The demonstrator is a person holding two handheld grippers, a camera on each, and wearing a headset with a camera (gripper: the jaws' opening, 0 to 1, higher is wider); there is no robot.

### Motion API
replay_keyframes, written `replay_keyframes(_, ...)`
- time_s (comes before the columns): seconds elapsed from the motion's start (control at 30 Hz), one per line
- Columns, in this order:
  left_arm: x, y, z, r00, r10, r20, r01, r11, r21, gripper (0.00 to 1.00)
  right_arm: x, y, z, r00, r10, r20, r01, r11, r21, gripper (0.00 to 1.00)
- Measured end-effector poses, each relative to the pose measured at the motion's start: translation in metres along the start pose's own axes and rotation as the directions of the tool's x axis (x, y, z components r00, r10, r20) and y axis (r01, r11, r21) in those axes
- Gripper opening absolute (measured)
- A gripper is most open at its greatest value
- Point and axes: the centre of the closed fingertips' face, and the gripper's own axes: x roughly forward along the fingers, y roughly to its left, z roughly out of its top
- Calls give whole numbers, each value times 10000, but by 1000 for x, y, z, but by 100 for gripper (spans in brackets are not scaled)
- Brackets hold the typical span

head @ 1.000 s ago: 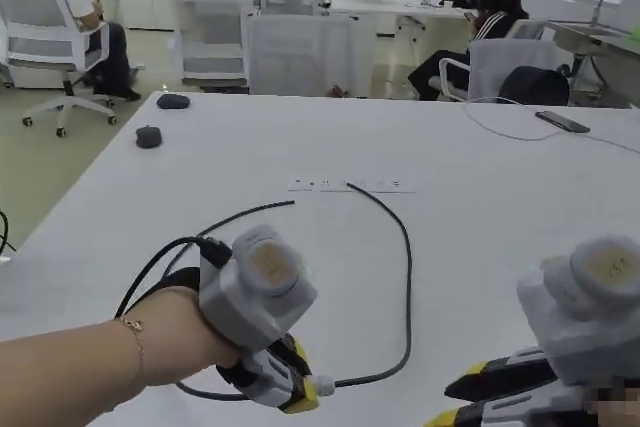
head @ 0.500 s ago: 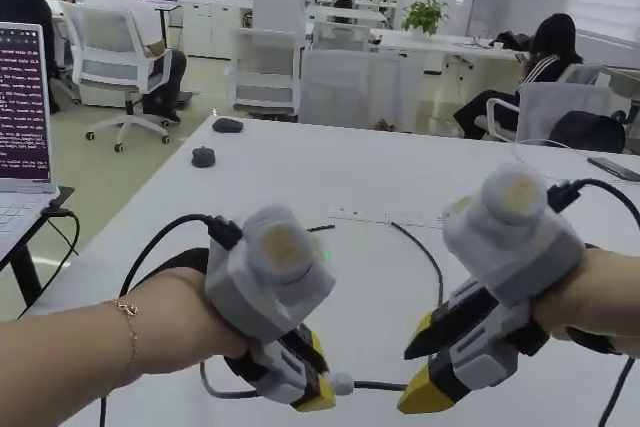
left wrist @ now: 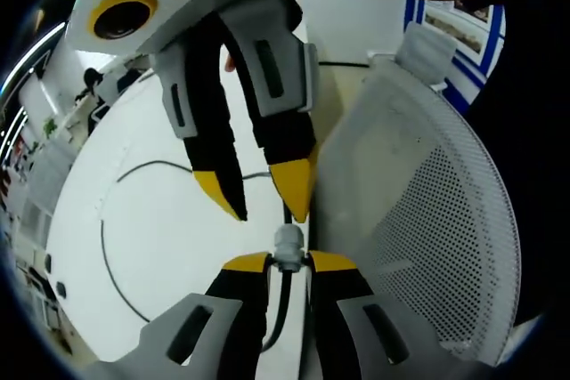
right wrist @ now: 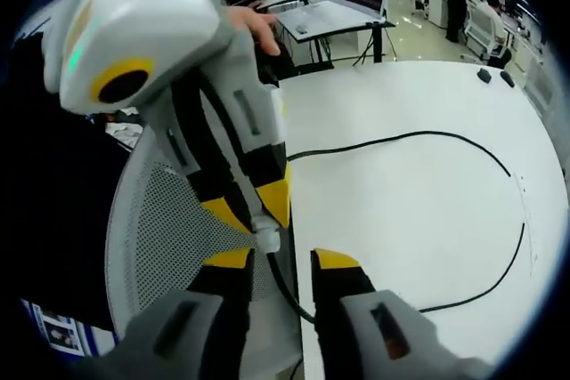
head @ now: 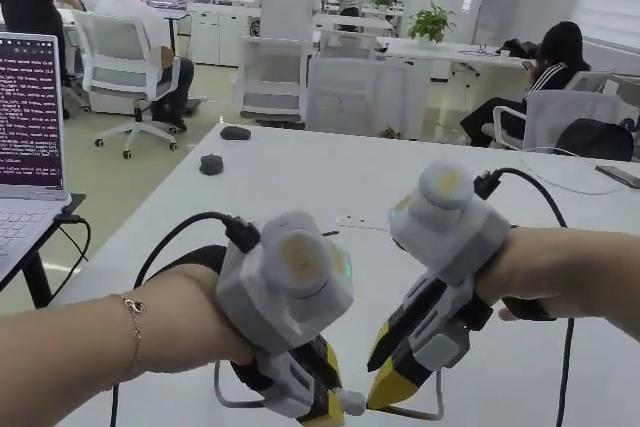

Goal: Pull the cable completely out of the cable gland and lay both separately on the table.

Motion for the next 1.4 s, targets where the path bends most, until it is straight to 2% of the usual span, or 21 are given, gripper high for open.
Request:
replay_keyframes(0.07, 0, 0, 1, 10000, 22, 24, -22, 10000, 55, 17, 4, 7, -1, 9988, 476, -100, -476, 9989, 37, 22)
replay_keyframes(0.13, 0, 0, 2, 10000, 12, 53, -13, 10000, 78, 17, 8, 11, -1, 9977, 659, -170, -660, 9978, -90, 24)
replay_keyframes(0.33, 0, -1, 8, 9998, -53, 172, 51, 9999, 115, 17, 11, 8, -3, 9959, 835, -352, -836, 9965, 2, 15)
replay_keyframes(0.4, 1, 2, 8, 9999, 25, 132, -26, 9999, 108, 17, 12, 10, -2, 9963, 839, -196, -840, 9965, -35, 12)
replay_keyframes(0.43, 1, 3, 6, 10000, 44, 32, -44, 10000, 38, 17, 13, 6, -2, 9982, 588, -91, -589, 9982, -145, 12)
replay_keyframes(0.5, 3, 2, 5, 9999, -94, 72, 95, 9999, -114, 17, 15, 10, -5, 9985, 547, -74, -549, 9982, -259, 12)
replay_keyframes(0.6, 8, -2, 4, 9985, -526, 143, 533, 9970, -554, 17, 18, 11, -9, 9998, 126, -168, -138, 9973, -717, 12)
replay_keyframes(0.67, 10, 0, 2, 9975, -693, 123, 701, 9936, -886, 17, 20, 7, -9, 9988, -443, -214, 415, 9920, -1194, 11)
replay_keyframes(0.77, 13, 3, 0, 9962, -859, 165, 873, 9867, -1369, 16, 20, 4, -9, 9911, -1303, -279, 1237, 9776, -1705, 11)
replay_keyframes(0.93, 15, 8, -2, 9927, -1176, 280, 1208, 9712, -2054, 16, 19, -2, -8, 9643, -2645, -72, 2543, 9338, -2516, 11)
replay_keyframes(0.97, 14, 10, -2, 9919, -1226, 334, 1270, 9667, -2222, 16, 18, -4, -7, 9530, -3029, 74, 2929, 9148, -2781, 11)
replay_keyframes(1.0, 14, 9, 0, 9886, -1406, 535, 1496, 9569, -2489, 16, 17, -5, -9, 9461, -3239, 33, 3085, 8979, -3140, 11)
replay_keyframes(1.07, 13, 10, 0, 9832, -1682, 709, 1819, 9347, -3054, 16, 17, -5, -8, 9244, -3809, 189, 3607, 8571, -3678, 11)
replay_keyframes(1.13, 14, 9, 1, 9766, -1959, 883, 2145, 9131, -3466, 16, 16, -4, -9, 9097, -4145, 236, 3884, 8297, -4009, 11)
replay_keyframes(1.17, 14, 11, 0, 9748, -2008, 974, 2225, 9067, -3583, 16, 16, -5, -8, 8933, -4483, 336, 4171, 7988, -4336, 11)
replay_keyframes(1.2, 14, 11, 1, 9723, -2086, 1059, 2333, 8971, -3753, 16, 15, -7, -7, 8809, -4715, 403, 4336, 7701, -4679, 11)
replay_keyframes(1.23, 15, 12, 1, 9688, -2155, 1226, 2468, 8846, -3956, 16, 15, -7, -8, 8639, -5019, 418, 4552, 7425, -4914, 11)
replay_keyframes(1.27, 15, 11, 2, 9660, -2228, 1313, 2575, 8753, -4092, 16, 15, -7, -8, 8554, -5161, 447, 4648, 7266, -5060, 11)
replay_keyframes(1.3, 15, 11, 2, 9633, -2280, 1418, 2671, 8671, -4204, 16, 15, -6, -9, 8490, -5261, 498, 4755, 7194, -5064, 11)
replay_keyframes(1.37, 15, 10, 1, 9612, -2316, 1498, 2742, 8604, -4296, 16, 16, -6, -11, 8526, -5196, 546, 4736, 7244, -5010, 12)
replay_keyframes(1.4, 15, 10, 2, 9623, -2255, 1523, 2699, 8627, -4277, 16, 16, -7, -11, 8546, -5164, 541, 4707, 7265, -5006, 12)
